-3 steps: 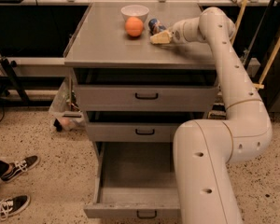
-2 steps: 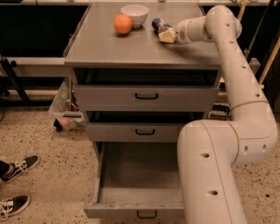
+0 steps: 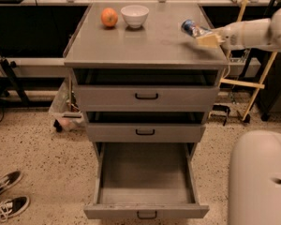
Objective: Place redbull can into bottom drawer
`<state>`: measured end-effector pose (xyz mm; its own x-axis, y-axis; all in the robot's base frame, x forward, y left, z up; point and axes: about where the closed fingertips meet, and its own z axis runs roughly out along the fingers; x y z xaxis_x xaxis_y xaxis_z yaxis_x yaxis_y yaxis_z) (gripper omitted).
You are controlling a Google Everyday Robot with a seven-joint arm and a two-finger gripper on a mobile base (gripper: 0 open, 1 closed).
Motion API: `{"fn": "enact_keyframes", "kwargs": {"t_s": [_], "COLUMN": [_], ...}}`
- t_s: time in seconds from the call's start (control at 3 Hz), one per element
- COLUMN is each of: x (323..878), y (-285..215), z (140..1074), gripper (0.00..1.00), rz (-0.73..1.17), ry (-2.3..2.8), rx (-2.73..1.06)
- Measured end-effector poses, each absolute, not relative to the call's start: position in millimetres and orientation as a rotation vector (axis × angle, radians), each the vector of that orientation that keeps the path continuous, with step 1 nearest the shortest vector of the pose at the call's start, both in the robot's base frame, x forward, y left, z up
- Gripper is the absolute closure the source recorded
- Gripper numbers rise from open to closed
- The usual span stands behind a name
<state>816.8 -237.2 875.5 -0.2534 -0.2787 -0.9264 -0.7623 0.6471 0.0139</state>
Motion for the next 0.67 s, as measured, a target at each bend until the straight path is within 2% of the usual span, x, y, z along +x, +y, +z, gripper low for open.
{"fn": "enact_keyframes", "kwargs": {"t_s": [0.33, 0.67], "x": [707.7, 707.8], "y": [-304.7, -304.6], "z": [916.5, 916.2], "gripper": [1.0, 1.0], "rz": [0.648, 0.648], "ry": [1.709, 1.709], "rx": [-0.839, -0.839]}}
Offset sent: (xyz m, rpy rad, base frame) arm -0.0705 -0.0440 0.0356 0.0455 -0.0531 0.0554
